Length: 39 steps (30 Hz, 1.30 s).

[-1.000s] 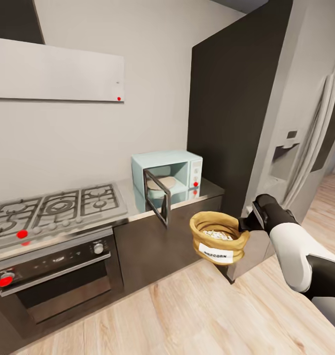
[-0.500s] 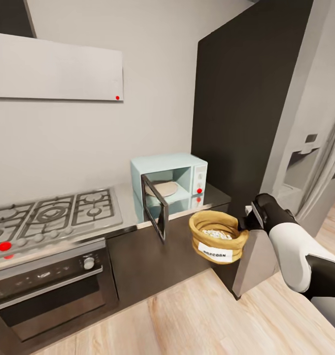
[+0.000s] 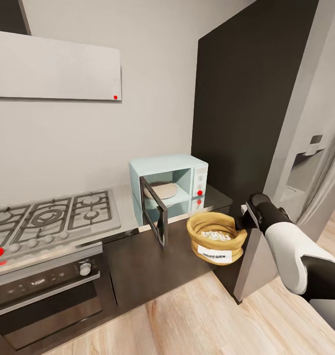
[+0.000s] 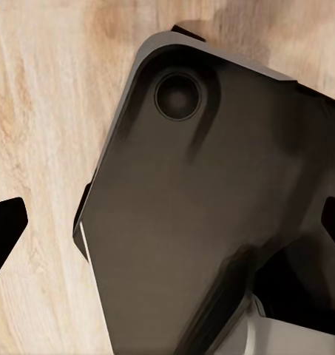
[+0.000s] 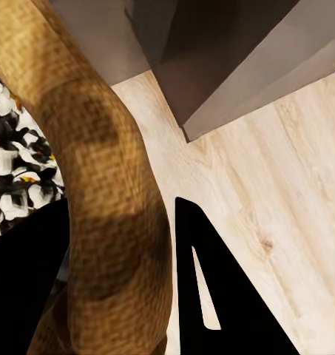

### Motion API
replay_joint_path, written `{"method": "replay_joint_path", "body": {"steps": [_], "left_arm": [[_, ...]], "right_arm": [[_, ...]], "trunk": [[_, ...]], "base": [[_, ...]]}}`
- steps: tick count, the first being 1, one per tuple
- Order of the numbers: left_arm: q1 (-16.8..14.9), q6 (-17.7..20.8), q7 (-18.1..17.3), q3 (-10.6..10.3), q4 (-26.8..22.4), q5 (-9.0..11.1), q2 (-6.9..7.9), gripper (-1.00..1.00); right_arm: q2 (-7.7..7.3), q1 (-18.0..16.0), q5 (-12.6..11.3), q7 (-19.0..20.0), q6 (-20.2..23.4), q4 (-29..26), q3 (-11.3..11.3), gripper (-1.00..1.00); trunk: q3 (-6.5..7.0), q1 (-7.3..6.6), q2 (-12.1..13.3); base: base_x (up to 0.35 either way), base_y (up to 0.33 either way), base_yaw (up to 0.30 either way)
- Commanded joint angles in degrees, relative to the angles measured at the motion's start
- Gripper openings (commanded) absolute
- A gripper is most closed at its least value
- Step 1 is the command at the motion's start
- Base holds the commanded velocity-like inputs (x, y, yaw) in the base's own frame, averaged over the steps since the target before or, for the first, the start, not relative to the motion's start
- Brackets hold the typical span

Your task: In the kitchen, take the popcorn bag from the countertop, put it into the microwave, and heat it until the popcorn is cooked so the cooked popcorn ends up inside the bag.

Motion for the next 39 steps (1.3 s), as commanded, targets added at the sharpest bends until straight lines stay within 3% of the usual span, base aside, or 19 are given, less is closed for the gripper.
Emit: {"method": "replay_joint_path", "body": {"steps": [1, 11, 16, 18, 20, 22, 25, 26, 28, 32, 34, 39], "left_arm": [[-0.01, -0.13, 0.16, 0.0, -0.04, 0.22, -0.02, 1.0], [-0.01, -0.13, 0.16, 0.0, -0.04, 0.19, -0.02, 1.0], [-0.01, -0.13, 0.18, 0.09, -0.04, 0.24, -0.02, 1.0], [-0.01, -0.13, 0.18, 0.09, -0.04, 0.24, -0.02, 1.0], [-0.01, -0.13, 0.17, 0.09, -0.04, 0.2, -0.02, 1.0], [-0.01, -0.13, 0.19, 0.09, -0.04, 0.2, -0.02, 1.0], [-0.01, -0.13, 0.21, 0.09, -0.04, 0.22, -0.02, 1.0], [-0.01, -0.13, 0.18, 0.09, -0.04, 0.23, -0.02, 1.0], [-0.01, -0.13, 0.17, 0.09, -0.04, 0.21, -0.02, 1.0], [-0.01, -0.13, 0.21, 0.09, -0.04, 0.21, -0.02, 1.0], [-0.01, -0.13, 0.21, 0.09, -0.04, 0.21, -0.02, 1.0], [-0.01, -0.13, 0.18, 0.09, -0.04, 0.21, -0.02, 1.0]], "right_arm": [[0.04, -0.04, 0.58, 0.5, 0.14, -0.07, -0.29, -1.0], [0.13, -0.04, 0.22, 0.61, 0.14, -0.2, -0.31, -1.0], [1.96, -0.12, -0.01, 0.62, 0.14, -3.7, -0.36, -1.0], [2.03, -0.6, -0.92, 0.62, 0.14, -3.72, -0.38, -1.0], [2.22, -2.01, -3.39, 0.54, 0.14, -3.43, -0.38, -1.0], [2.47, -2.89, -4.17, 0.33, 0.14, -3.06, -0.37, -1.0], [3.8, -3.84, -4.35, -0.12, 0.14, -1.94, -0.32, -1.0], [4.12, -5.75, -4.37, -0.25, 0.14, 0.81, -0.38, -1.0], [4.29, -8.7, -4.38, -0.43, 0.14, 4.94, -0.56, -1.0], [4.35, -12.07, -4.38, -2.96, 0.14, 8.08, -0.87, -1.0], [4.29, -13.54, -4.38, -3.81, 0.14, 9.84, -2.6, -1.0], [4.41, -14.57, -4.31, -5.18, 0.14, 10.42, -3.77, -1.0]], "trunk": [[-0.07, 0.0, -0.05], [-0.07, 0.0, -0.05], [-0.07, 0.0, -0.05], [-0.07, 0.0, -0.05], [-0.07, 0.0, -0.05], [-0.07, 0.0, -0.05], [-0.07, 0.0, -0.05], [-0.07, 0.0, -0.05], [-0.07, 0.0, -0.05], [-0.07, 0.0, -0.05], [-0.07, 0.0, -0.05], [-0.07, 0.0, -0.05]], "base": [[0.0, 0.0, 0.0], [0.0, 0.0, 0.0], [0.0, 0.0, 0.0], [0.0, 0.0, 0.0], [0.0, 0.0, 0.0], [0.0, 0.0, 0.0], [0.0, 0.0, 0.0], [0.0, 0.0, 0.0], [0.0, 0.0, 0.0], [0.0, 0.0, 0.0], [0.0, 0.0, 0.0], [0.0, 0.0, 0.0]]}}
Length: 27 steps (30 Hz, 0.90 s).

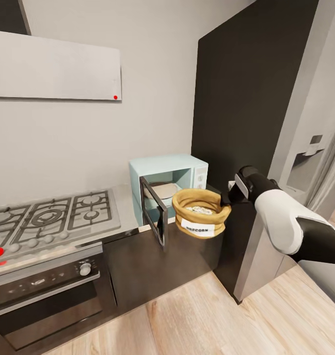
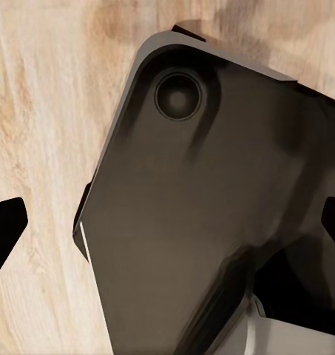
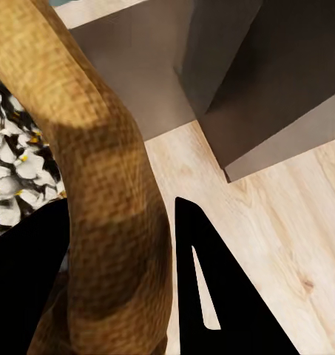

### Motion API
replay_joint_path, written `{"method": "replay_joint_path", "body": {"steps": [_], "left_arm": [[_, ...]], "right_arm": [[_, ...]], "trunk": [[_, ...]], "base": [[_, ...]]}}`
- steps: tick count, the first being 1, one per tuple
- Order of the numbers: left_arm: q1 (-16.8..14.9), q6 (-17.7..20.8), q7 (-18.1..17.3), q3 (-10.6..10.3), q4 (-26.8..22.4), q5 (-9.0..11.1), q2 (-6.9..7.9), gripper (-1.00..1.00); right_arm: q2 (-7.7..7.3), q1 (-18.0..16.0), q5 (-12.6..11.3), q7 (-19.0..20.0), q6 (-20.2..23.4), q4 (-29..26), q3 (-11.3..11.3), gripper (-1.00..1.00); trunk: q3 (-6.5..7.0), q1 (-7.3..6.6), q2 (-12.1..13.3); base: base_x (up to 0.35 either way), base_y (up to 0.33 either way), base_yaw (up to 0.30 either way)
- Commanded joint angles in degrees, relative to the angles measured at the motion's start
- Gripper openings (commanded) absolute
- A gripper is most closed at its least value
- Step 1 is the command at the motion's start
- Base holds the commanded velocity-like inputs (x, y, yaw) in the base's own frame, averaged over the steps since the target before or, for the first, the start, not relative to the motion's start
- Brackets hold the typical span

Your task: In the kitchen, take the popcorn bag from the countertop, put it into the microwave, and heat it until the popcorn is cooked so the cooked popcorn ends up inside the bag.

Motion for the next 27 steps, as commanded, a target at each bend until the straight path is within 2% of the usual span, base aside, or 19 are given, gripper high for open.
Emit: {"method": "replay_joint_path", "body": {"steps": [1, 16, 21, 27], "left_arm": [[-0.01, -0.13, 0.17, 0.01, -0.04, 0.2, -0.02, 1.0], [-0.01, -0.13, 0.22, 0.1, -0.04, 0.32, -0.07, 1.0], [-0.01, -0.13, 0.22, 0.08, -0.04, 0.27, -0.02, 1.0], [-0.01, -0.13, 0.22, 0.08, -0.04, 0.29, -0.02, 1.0]], "right_arm": [[0.06, -0.06, 0.59, 0.46, 0.18, -0.06, -0.35, -1.0], [0.24, -0.1, 0.52, 1.05, 0.18, -0.62, -0.38, -1.0], [0.3, -0.1, 0.52, 1.12, 0.18, -0.7, -0.46, -1.0], [2.11, -0.1, 0.52, 1.16, 0.18, -0.89, -0.47, -1.0]], "trunk": [[-0.07, 0.01, -0.05], [-0.07, 0.01, -0.05], [-0.07, 0.01, -0.05], [-0.07, 0.01, -0.05]], "base": [[0.0, 0.0, 0.0], [0.01, 0.0, 0.0], [0.268, 0.0, 0.0], [0.29, 0.0, 0.0]]}}
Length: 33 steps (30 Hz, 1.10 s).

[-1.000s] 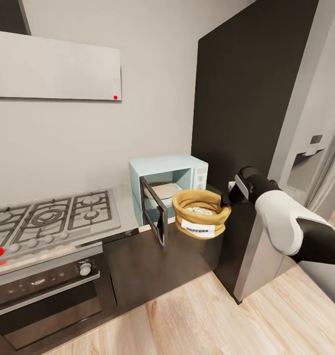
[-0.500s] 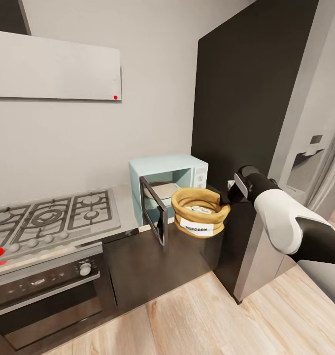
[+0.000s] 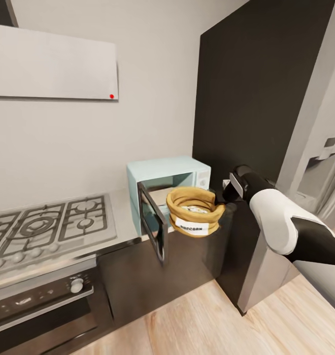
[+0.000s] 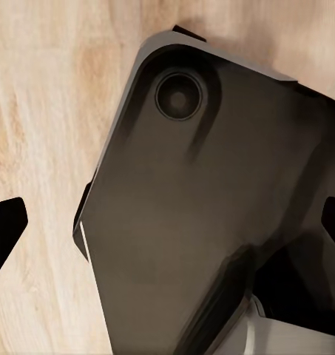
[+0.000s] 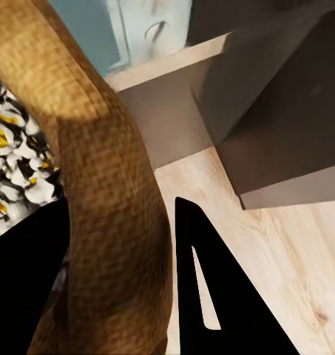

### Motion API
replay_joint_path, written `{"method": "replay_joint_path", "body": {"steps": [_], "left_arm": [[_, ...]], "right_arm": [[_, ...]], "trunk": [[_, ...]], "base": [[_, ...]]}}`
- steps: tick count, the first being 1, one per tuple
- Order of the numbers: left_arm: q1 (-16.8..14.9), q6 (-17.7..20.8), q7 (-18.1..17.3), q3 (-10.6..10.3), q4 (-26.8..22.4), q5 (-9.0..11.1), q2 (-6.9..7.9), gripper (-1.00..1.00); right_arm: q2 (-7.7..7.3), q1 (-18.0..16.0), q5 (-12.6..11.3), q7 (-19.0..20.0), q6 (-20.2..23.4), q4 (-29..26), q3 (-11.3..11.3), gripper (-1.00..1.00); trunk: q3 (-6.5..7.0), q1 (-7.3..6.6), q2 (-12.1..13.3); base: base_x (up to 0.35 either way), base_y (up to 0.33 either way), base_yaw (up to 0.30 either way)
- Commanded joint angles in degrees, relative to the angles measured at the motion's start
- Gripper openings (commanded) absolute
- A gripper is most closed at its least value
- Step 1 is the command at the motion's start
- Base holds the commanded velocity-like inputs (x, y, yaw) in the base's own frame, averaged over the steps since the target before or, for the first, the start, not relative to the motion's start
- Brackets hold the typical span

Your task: In the kitchen, take the popcorn bag from the countertop, put it into the microwave, and heat it until the popcorn is cooked so the cooked popcorn ends up inside the bag.

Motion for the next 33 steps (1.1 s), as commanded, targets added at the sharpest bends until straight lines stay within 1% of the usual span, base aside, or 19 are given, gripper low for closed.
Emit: {"method": "replay_joint_path", "body": {"steps": [1, 4, 12, 21, 22, 23, 25, 33], "left_arm": [[-0.01, -0.12, 0.16, 0.02, -0.05, 0.19, -0.02, 1.0], [-0.01, -0.12, 0.16, 0.03, -0.05, 0.18, -0.02, 1.0], [-0.01, -0.12, 0.16, 0.02, -0.05, 0.18, -0.02, 1.0], [-0.01, -0.12, 0.16, 0.04, -0.05, 0.17, -0.02, 1.0], [-0.01, -0.12, 0.16, 0.04, -0.05, 0.17, -0.02, 1.0], [-0.01, -0.12, 0.16, 0.04, -0.05, 0.17, -0.02, 1.0], [-0.01, -0.12, 0.16, 0.04, -0.05, 0.17, -0.02, 1.0], [-0.01, -0.12, 0.16, 0.04, -0.05, 0.17, -0.02, 1.0]], "right_arm": [[0.28, -0.03, 0.74, 0.41, 0.2, -0.11, -0.28, -1.0], [0.92, -0.03, 0.74, 0.41, 0.2, -0.15, -0.29, -1.0], [1.05, -0.03, 0.74, 0.41, 0.2, -0.25, -0.28, -1.0], [1.16, -0.03, 0.66, 0.49, 0.2, -0.31, -0.29, -1.0], [1.74, -0.03, 0.69, 0.49, 0.2, -0.31, -0.29, -1.0], [2.77, -0.03, 0.72, 0.49, 0.2, -0.31, -0.29, -1.0], [3.91, -0.03, 0.73, 0.48, 0.2, -0.31, -0.29, -1.0], [4.1, -0.67, 0.24, 0.49, 0.2, -0.35, -0.29, -1.0]], "trunk": [[-0.07, 0.03, -0.04], [-0.07, 0.03, -0.04], [-0.07, 0.03, -0.04], [-0.07, 0.03, -0.04], [-0.07, 0.03, -0.04], [-0.07, 0.03, -0.04], [-0.07, 0.03, -0.04], [-0.07, 0.03, -0.04]], "base": [[0.26, 0.0, 0.0], [0.247, 0.0, 0.0], [0.218, 0.0, 0.0], [0.018, 0.0, 0.0], [0.0, 0.0, 0.0], [0.0, 0.0, 0.0], [0.0, 0.0, 0.0], [0.0, 0.0, 0.0]]}}
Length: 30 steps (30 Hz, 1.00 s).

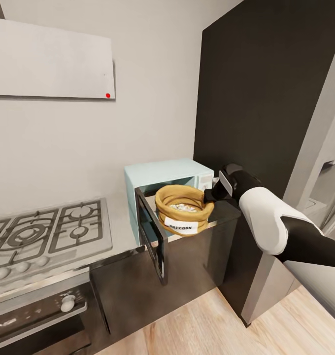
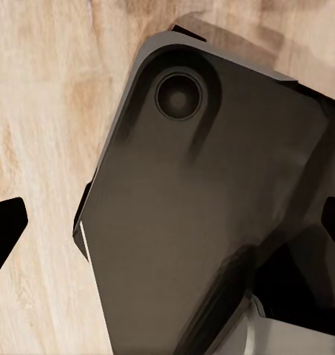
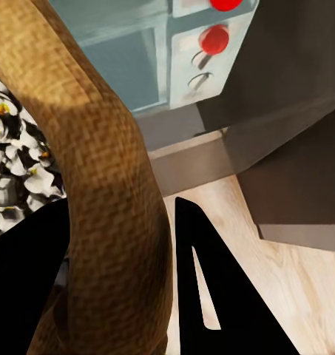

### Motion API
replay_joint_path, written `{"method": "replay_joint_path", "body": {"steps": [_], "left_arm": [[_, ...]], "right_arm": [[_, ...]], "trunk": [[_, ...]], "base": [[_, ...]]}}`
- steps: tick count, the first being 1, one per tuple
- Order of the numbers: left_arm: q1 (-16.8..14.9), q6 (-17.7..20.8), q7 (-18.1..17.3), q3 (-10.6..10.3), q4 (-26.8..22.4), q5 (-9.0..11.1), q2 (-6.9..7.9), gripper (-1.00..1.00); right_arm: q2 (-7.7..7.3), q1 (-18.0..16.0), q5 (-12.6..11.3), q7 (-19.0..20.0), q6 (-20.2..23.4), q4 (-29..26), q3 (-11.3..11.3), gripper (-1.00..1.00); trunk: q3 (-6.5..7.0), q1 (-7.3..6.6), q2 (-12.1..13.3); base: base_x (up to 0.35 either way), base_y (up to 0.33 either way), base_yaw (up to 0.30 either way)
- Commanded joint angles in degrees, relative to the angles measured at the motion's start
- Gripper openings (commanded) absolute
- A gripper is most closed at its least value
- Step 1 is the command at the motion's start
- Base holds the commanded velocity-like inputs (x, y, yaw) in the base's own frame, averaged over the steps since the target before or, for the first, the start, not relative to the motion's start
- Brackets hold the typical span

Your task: In the kitchen, take the popcorn bag from the countertop, put it into the microwave, and heat it until the popcorn is cooked so the cooked popcorn ends up inside the bag.

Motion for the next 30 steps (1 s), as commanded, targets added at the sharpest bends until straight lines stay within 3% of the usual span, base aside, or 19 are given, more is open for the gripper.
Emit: {"method": "replay_joint_path", "body": {"steps": [1, 20, 30], "left_arm": [[-0.01, -0.13, 0.16, 0.02, -0.04, 0.19, -0.04, 1.0], [-0.01, -0.13, 0.16, -0.07, -0.04, 0.19, -0.02, 1.0], [-0.01, -0.13, 0.16, 0.0, -0.04, 0.21, -0.02, 1.0]], "right_arm": [[0.0, -0.06, 0.56, 0.4, 0.2, -0.07, -0.34, -1.0], [-0.03, -0.1, 0.61, 0.39, 0.2, -0.13, -0.34, -1.0], [-0.01, -0.1, 0.63, 0.32, 0.2, -0.13, -0.29, -1.0]], "trunk": [[-0.07, 0.0, -0.05], [-0.07, 0.0, -0.05], [-0.07, 0.0, -0.05]], "base": [[0.0, 0.0, 0.0], [0.167, 0.0, 0.0], [0.028, 0.0, 0.0]]}}
